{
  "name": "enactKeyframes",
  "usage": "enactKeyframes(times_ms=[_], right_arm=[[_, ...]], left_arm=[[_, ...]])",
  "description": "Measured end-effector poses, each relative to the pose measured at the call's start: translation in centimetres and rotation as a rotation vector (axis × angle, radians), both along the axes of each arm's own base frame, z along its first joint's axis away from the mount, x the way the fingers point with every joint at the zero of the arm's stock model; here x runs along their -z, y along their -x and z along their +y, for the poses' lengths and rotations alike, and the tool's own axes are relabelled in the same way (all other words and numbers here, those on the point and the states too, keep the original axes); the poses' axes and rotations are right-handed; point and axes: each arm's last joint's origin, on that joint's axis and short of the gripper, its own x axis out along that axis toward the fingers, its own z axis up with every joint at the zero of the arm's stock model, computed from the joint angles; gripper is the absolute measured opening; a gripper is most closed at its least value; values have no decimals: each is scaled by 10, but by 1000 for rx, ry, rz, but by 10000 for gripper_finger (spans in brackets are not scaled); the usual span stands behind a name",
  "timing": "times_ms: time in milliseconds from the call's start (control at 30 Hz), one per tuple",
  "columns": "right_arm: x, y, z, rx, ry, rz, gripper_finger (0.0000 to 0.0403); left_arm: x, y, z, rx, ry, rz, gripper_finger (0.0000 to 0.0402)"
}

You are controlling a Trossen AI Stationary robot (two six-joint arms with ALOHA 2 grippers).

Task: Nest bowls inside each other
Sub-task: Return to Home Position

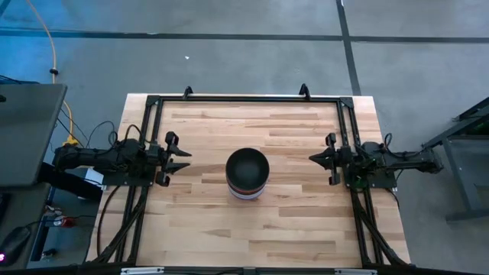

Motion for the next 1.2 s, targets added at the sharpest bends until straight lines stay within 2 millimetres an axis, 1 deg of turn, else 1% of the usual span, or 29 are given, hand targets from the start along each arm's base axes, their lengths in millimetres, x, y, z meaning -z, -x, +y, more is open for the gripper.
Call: enactKeyframes(times_ms=[233, 567, 800, 1200], right_arm=[[10, -1, 3, 19, -64, 102, 0], [10, 0, 5, -7, -56, 106, 0], [10, 0, 6, -11, 21, 106, 0], [10, 0, 7, -49, 18, 110, 0]], left_arm=[[1, 0, -2, 53, -9, 15, 136], [2, 0, -2, 53, -9, 17, 136], [2, 0, -2, 55, 8, 16, 136], [2, 0, -1, 42, 11, 16, 136]])
